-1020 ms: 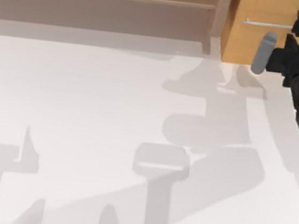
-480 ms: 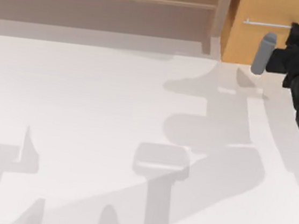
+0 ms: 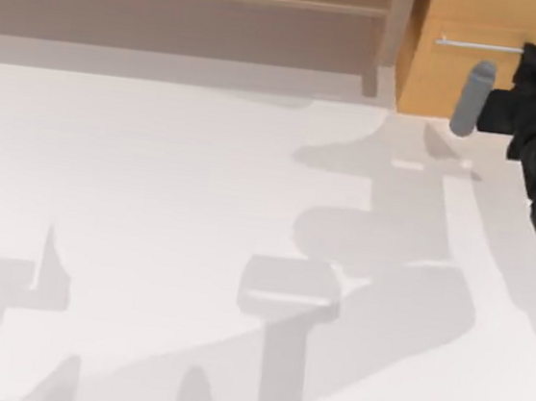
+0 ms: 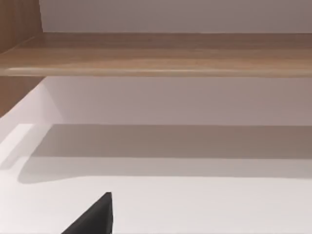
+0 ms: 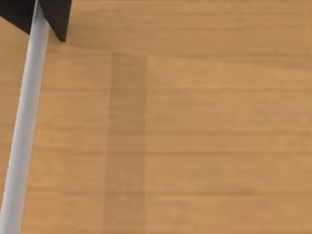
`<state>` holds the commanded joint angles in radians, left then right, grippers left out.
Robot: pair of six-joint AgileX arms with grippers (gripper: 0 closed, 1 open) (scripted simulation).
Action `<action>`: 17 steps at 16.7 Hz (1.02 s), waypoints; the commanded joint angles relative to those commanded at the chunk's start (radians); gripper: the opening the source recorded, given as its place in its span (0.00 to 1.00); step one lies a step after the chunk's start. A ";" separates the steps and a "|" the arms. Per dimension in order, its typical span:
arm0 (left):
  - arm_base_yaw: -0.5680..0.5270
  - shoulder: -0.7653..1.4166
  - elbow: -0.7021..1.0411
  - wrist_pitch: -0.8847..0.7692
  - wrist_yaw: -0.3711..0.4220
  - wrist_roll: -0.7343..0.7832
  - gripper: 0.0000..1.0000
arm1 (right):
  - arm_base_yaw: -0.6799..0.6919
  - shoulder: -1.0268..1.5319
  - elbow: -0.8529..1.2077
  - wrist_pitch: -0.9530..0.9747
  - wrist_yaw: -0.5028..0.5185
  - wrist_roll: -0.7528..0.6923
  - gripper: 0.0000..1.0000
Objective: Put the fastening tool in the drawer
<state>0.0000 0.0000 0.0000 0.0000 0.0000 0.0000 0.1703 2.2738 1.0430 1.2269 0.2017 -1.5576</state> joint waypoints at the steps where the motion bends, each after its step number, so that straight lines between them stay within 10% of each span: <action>1: 0.000 0.000 0.000 0.000 0.000 0.000 1.00 | 0.003 -0.012 -0.024 0.014 0.003 -0.001 0.00; 17: 0.000 0.000 0.000 0.000 0.000 0.000 1.00 | 0.052 -0.156 -0.375 0.219 0.054 0.007 0.00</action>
<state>0.0000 0.0000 0.0000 0.0000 0.0000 0.0000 0.2225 2.1174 0.6676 1.4454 0.2554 -1.5508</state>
